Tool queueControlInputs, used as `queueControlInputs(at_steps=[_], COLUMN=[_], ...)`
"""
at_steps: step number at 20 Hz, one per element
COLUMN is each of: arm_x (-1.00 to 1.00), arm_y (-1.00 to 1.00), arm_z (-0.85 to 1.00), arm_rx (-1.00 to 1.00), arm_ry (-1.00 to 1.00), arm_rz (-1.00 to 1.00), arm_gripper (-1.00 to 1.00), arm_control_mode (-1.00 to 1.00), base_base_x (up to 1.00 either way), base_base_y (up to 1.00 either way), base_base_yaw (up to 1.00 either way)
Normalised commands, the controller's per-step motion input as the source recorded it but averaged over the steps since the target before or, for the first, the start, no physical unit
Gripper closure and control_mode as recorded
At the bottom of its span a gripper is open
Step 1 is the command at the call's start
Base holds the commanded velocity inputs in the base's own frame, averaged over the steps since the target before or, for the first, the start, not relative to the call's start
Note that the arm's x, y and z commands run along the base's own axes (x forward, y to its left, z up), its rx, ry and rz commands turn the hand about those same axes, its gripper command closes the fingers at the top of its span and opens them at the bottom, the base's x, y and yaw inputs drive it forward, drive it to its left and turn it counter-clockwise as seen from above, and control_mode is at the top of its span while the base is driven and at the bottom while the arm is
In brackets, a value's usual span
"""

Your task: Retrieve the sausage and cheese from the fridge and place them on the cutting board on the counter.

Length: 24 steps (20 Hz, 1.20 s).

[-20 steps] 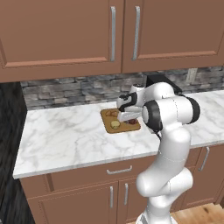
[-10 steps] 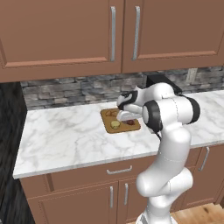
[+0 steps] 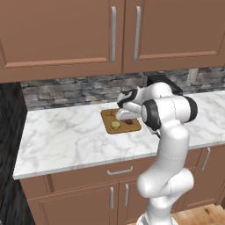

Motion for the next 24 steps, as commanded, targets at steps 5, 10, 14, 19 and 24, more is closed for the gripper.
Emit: queueControlInputs(at_steps=[5, 10, 14, 19, 24], arm_x=[0.07, 0.02, 0.01, 0.06, 0.0], arm_y=[0.16, 0.1, 0.0, -0.07, -0.07], arm_z=[-0.02, -0.08, -0.11, -0.01, 0.0], arm_rx=[0.01, 0.0, 0.0, 0.0, 0.01], arm_ry=[-0.02, 0.0, 0.0, 0.0, 0.0], arm_rz=[0.0, 0.0, 0.0, 0.0, 0.0], arm_gripper=[1.0, 1.0, -1.0, -1.0, -1.0], arm_control_mode=[-1.0, -1.0, -1.0, -1.0, -1.0], base_base_x=[0.0, 0.0, 0.0, 0.0, 0.0], base_base_y=[0.0, 0.0, 0.0, 0.0, 0.0], base_base_yaw=[0.0, 0.0, 0.0, 0.0, 0.0])
